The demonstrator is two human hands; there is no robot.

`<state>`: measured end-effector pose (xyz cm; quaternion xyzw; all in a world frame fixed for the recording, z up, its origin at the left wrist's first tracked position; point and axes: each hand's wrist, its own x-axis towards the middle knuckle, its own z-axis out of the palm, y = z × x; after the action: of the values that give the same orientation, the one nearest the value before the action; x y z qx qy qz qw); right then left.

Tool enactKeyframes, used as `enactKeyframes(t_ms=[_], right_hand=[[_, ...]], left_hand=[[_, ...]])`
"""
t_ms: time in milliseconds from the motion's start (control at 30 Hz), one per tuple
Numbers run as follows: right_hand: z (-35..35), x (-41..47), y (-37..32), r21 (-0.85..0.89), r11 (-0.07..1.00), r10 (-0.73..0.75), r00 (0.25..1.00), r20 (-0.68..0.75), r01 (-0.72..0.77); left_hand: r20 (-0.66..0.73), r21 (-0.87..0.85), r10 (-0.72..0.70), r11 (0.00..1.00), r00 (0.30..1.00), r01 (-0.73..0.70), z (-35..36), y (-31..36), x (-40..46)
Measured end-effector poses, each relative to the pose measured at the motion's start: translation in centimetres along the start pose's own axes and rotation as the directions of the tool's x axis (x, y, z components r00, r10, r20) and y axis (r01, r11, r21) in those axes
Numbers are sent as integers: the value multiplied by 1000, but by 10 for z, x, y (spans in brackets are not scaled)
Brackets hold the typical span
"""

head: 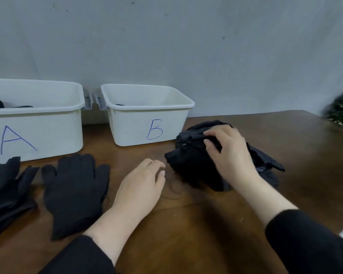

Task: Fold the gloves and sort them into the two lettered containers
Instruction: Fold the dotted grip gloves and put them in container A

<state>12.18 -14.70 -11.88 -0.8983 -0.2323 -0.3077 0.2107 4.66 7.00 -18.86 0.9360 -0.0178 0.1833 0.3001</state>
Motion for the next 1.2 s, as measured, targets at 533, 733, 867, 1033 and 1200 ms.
enactKeyframes(t_ms=[533, 733, 867, 1033, 1200], right_hand=[[-41, 41, 44, -16, 937, 348, 937, -6, -348], [-83, 62, 20, 507, 799, 355, 934, 36, -323], [-99, 63, -8, 698, 577, 273, 906, 324, -424], [-92, 51, -42, 690, 486, 179, 834, 523, -537], [-76, 41, -70, 587, 600, 82, 772, 631, -543]], left_hand=[[-27, -90, 70, 993, 997, -72, -3, 3, 3], [-94, -191, 83, 977, 992, -100, -8, 7, 1], [-102, -519, 12, 853, 995, -64, -13, 13, 0], [34, -836, 29, 548, 999, 12, -18, 20, -4], [72, -847, -115, 517, 991, 122, -26, 26, -17]])
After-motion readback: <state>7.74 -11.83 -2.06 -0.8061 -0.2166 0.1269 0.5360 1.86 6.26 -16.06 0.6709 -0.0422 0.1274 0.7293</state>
